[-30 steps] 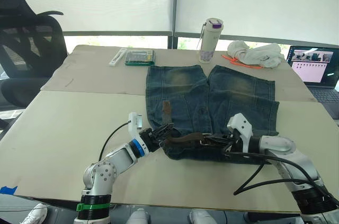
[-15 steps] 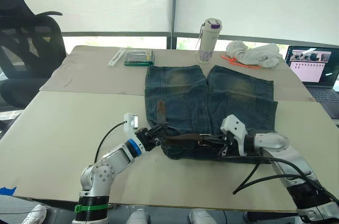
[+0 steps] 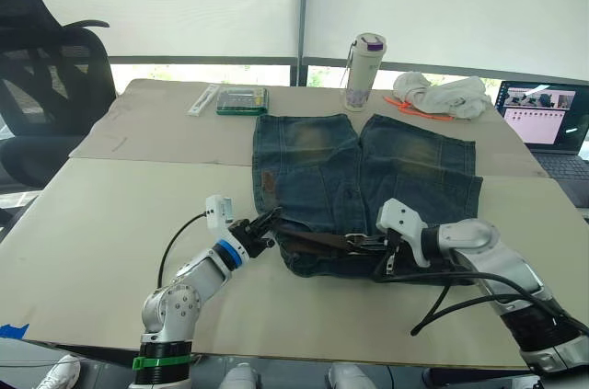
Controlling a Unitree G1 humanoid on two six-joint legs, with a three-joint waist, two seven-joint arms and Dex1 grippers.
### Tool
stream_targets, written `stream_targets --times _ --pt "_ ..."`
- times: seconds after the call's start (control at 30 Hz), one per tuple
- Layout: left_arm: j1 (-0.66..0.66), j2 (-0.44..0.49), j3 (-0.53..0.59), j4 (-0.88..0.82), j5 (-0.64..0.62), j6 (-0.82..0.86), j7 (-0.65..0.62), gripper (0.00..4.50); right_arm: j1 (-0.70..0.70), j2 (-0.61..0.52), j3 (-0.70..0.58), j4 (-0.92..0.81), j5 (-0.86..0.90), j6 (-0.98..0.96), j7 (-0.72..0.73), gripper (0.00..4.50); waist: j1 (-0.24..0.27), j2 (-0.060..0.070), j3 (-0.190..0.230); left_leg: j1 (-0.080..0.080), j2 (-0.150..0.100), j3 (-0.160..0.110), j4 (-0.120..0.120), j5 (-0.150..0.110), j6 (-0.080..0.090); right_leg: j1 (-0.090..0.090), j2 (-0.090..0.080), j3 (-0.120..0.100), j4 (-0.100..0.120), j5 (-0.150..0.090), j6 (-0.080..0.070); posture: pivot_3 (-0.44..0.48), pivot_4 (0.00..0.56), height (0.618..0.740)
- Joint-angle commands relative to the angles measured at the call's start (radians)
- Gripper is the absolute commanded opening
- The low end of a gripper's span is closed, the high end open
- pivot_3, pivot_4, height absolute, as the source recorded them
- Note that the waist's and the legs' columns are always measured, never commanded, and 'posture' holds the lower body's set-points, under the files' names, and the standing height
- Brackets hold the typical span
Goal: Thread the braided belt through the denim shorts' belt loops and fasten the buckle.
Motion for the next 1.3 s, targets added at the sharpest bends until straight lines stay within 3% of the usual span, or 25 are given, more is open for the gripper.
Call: stream_targets --times 0.03,0.33,0.77,1.3 --pt "0.0 0.003 0.05 -0.004 0.019 -0.055 0.018 0.0 0.02 0.005 0.04 0.088 -0.055 0.037 -0.017 0.04 -0.001 -0.001 0.0 0.0 0.0 0.0 0.0 0.0 0.0 0.0 0.0 0.0 0.0 0.0 0.0 0.0 0.15 0.737" --pt "0.005 0.004 0.034 -0.001 0.028 -0.062 0.01 0.0 0.0 0.037 0.0 0.118 -0.036 -0.086 0.002 0.04 -0.012 -0.002 -0.001 0.001 0.001 0.0 0.0 0.0 0.0 0.0 0.001 0.0 0.0 0.0 0.0 0.0 0.15 0.737" --pt "0.017 -0.002 0.028 -0.031 0.023 -0.053 0.017 0.0 -0.01 0.046 0.011 0.127 -0.051 -0.083 -0.007 0.04 -0.016 -0.002 -0.001 0.001 0.001 0.0 0.0 0.0 0.0 0.0 0.001 0.0 0.0 0.0 0.0 0.0 0.15 0.737" --pt "0.003 -0.019 0.039 -0.035 0.042 -0.088 0.048 0.0 -0.039 0.006 0.161 0.137 -0.178 -0.003 0.045 0.04 -0.017 -0.006 -0.003 0.002 0.001 0.0 0.0 0.0 0.0 0.001 0.001 0.0 0.0 0.0 0.0 0.0 0.15 0.737"
